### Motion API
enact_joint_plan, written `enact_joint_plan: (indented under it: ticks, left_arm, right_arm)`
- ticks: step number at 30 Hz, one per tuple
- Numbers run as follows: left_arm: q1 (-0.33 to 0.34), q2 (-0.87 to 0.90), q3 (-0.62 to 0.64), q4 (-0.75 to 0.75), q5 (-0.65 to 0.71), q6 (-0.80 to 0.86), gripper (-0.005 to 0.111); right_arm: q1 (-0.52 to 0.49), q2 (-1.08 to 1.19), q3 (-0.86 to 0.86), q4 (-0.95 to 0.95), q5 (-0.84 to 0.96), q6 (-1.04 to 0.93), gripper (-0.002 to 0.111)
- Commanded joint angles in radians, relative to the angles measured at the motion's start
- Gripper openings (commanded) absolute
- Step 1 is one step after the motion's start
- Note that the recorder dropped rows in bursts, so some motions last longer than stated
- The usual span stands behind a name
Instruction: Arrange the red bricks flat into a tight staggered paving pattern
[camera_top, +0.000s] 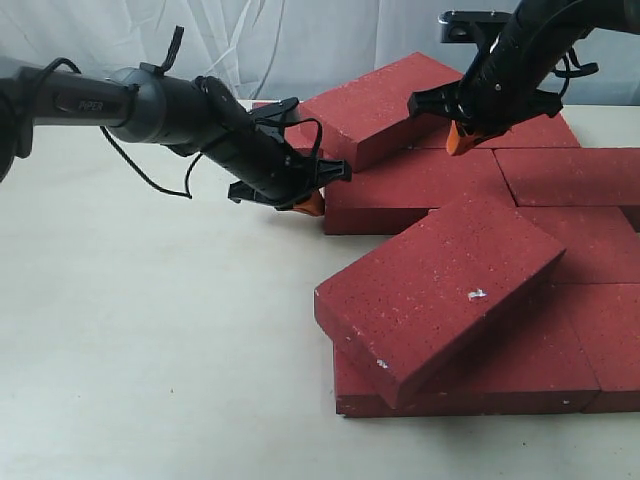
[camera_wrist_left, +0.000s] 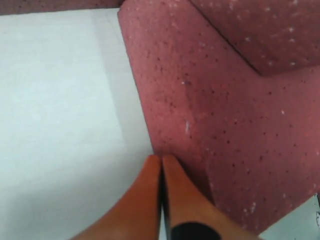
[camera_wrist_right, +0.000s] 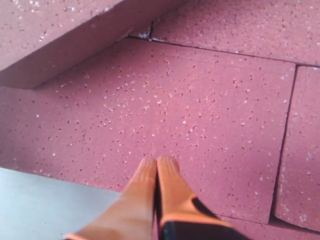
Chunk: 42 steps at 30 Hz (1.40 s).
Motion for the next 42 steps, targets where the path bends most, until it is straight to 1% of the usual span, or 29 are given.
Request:
enact_joint_plan:
  ticks: [1,5,9,11,12,13,14,19,26,30,35,39,42]
  left_arm:
    - [-0.039,0.003,-0.006,-0.058,-0.019,0.000,0.000]
    - [-0.015,0.001,-0.006,-0.036,0.023,0.000,0.000]
    - [0.050,-0.026,-0.006,-0.006,0.144,-0.005,0.000]
    - [0.067,-0.052,-0.006,0.105,0.189,-0.082,0.000]
    - [0.070,-0.074,-0.003,0.213,0.204,-0.160,0.000]
    - [0.070,-0.095,0.006,0.270,0.213,-0.208,0.000]
    - [0.070,-0.113,0.020,0.298,0.217,-0.219,0.000]
    - [0.070,-0.229,0.138,0.367,0.214,-0.231,0.000]
    - [0.070,-0.375,0.331,0.403,0.133,-0.231,0.000]
    - [0.066,-0.459,0.432,0.417,0.113,-0.229,0.000]
    - [0.011,-0.559,0.533,0.474,0.111,-0.229,0.000]
    - [-0.066,-0.631,0.593,0.526,0.113,-0.229,0.000]
    - [-0.129,-0.665,0.622,0.563,0.121,-0.229,0.000]
  right_arm:
    - [-0.005,-0.001,-0.001,0.002,-0.008,-0.005,-0.001]
    - [-0.005,-0.001,-0.001,0.002,0.006,-0.005,-0.001]
    - [-0.005,-0.005,0.001,0.000,0.052,-0.005,-0.001]
    - [-0.005,-0.024,0.028,-0.008,0.055,-0.005,-0.001]
    - [-0.005,-0.045,0.061,-0.012,0.047,-0.005,-0.001]
    - [-0.005,-0.065,0.090,-0.021,0.034,-0.005,-0.001]
    - [-0.005,-0.081,0.113,-0.024,0.027,-0.005,-0.001]
    - [-0.005,-0.176,0.234,-0.034,-0.018,-0.005,-0.001]
    - [-0.005,-0.260,0.290,-0.076,-0.039,-0.001,-0.001]
    - [-0.005,-0.279,0.309,-0.118,-0.055,-0.001,-0.001]
    - [-0.005,-0.277,0.309,-0.202,-0.057,-0.001,-0.001]
    - [-0.005,-0.277,0.309,-0.327,-0.042,0.034,-0.001]
    - [-0.005,-0.277,0.309,-0.428,-0.027,0.112,-0.001]
